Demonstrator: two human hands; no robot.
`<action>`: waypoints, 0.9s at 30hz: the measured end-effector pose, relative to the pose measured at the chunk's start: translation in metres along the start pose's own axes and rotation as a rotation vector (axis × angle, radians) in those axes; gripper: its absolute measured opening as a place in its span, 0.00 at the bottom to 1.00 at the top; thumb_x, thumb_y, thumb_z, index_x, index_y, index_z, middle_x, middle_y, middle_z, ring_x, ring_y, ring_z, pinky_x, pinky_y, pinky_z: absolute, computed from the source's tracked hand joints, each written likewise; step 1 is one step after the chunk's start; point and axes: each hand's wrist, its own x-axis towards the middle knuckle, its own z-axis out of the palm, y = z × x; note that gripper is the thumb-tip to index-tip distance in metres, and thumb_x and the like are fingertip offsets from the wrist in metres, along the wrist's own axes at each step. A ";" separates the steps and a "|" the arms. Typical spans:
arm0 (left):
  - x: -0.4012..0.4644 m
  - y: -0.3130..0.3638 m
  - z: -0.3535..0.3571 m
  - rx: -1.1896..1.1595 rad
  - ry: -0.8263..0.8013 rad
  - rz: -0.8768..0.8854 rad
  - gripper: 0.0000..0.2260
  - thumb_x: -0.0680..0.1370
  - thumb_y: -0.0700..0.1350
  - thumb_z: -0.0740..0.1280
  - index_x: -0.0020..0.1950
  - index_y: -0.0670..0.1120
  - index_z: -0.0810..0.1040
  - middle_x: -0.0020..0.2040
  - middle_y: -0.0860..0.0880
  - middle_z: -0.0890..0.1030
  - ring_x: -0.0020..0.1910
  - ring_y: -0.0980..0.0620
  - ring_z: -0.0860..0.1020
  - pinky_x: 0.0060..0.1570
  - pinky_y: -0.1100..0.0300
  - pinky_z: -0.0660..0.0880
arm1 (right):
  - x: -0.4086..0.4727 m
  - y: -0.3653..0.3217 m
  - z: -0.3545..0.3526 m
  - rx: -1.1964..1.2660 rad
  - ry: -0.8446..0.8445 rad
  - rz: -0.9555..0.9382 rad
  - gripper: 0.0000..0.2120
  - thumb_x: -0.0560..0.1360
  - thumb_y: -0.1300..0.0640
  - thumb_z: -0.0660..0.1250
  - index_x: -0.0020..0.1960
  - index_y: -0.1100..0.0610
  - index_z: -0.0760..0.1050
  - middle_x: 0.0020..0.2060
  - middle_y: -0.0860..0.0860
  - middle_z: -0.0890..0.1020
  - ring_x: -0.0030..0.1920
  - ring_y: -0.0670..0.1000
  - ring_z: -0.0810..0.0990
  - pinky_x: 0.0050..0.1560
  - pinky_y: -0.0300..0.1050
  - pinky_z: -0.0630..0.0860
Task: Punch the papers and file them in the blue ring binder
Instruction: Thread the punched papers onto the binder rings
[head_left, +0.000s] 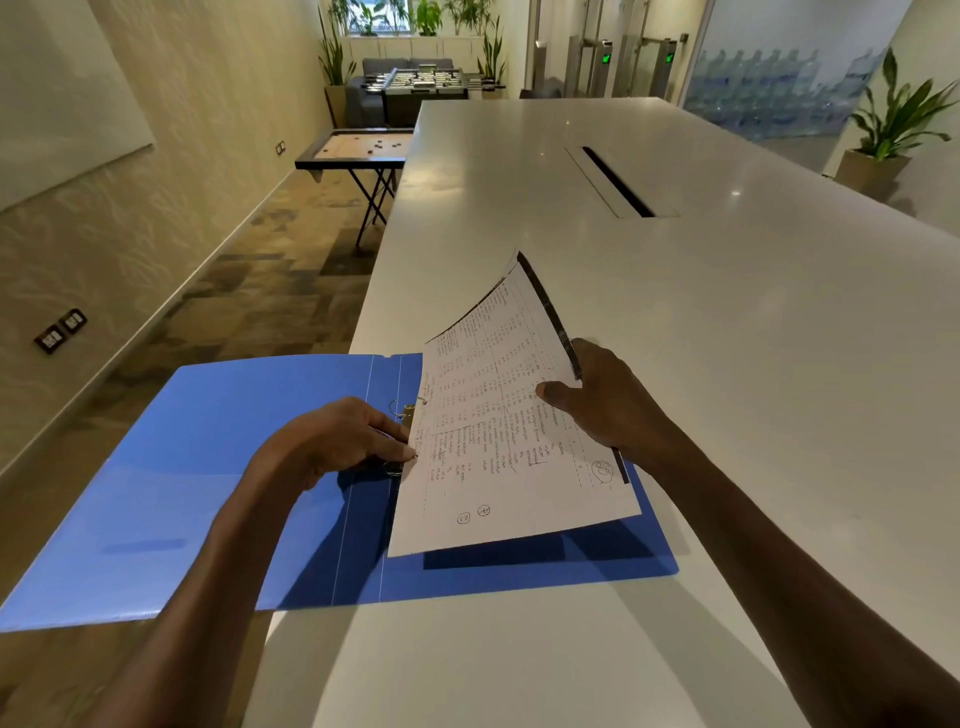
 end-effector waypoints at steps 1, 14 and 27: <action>0.000 0.000 0.000 0.007 -0.004 0.006 0.02 0.73 0.43 0.74 0.45 0.47 0.86 0.38 0.54 0.86 0.37 0.59 0.84 0.29 0.71 0.76 | 0.000 -0.001 -0.001 0.003 0.002 -0.007 0.18 0.76 0.52 0.68 0.64 0.55 0.70 0.50 0.43 0.75 0.37 0.38 0.73 0.31 0.28 0.67; 0.005 0.001 0.015 0.075 0.225 0.066 0.07 0.68 0.51 0.78 0.37 0.49 0.84 0.31 0.54 0.84 0.36 0.55 0.82 0.31 0.66 0.75 | -0.005 0.006 0.004 0.049 -0.027 0.070 0.20 0.76 0.52 0.68 0.66 0.55 0.69 0.57 0.50 0.79 0.47 0.47 0.78 0.37 0.34 0.72; 0.012 0.000 0.020 0.225 0.350 0.029 0.11 0.68 0.54 0.78 0.36 0.48 0.83 0.35 0.50 0.84 0.37 0.51 0.82 0.44 0.52 0.81 | -0.008 0.031 0.016 0.072 -0.056 0.246 0.16 0.76 0.55 0.68 0.60 0.58 0.69 0.55 0.55 0.80 0.52 0.54 0.81 0.51 0.50 0.79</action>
